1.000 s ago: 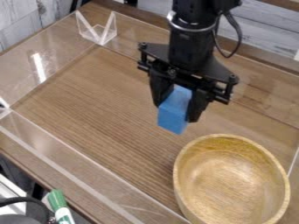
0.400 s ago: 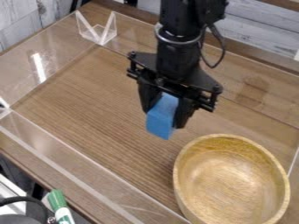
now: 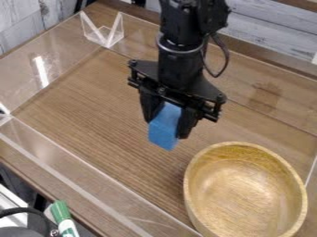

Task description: Remove the blue block from inside the brown bowl and put it on the table

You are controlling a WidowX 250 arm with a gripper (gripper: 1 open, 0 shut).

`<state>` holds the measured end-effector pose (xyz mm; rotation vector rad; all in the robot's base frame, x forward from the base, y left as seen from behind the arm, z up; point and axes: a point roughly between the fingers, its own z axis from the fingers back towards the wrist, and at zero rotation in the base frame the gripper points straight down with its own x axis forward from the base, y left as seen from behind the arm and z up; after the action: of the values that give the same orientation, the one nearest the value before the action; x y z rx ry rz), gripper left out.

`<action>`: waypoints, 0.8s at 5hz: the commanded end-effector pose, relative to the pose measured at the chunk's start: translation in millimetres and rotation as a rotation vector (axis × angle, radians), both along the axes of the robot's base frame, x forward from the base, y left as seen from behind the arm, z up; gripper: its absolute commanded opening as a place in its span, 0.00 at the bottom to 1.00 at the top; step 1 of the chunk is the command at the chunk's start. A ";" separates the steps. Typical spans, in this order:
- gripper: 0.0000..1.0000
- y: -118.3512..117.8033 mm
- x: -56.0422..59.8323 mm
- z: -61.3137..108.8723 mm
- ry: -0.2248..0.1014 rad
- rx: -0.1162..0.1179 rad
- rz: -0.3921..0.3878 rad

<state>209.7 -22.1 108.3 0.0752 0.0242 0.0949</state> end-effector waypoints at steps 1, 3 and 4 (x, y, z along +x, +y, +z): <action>0.00 4.4 5.7 4.7 -0.043 0.000 0.010; 0.00 9.4 5.8 -6.9 -0.038 0.008 0.011; 0.00 11.3 5.8 -11.9 -0.036 0.012 0.011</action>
<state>209.6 -12.6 88.7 0.0866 0.0237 0.1011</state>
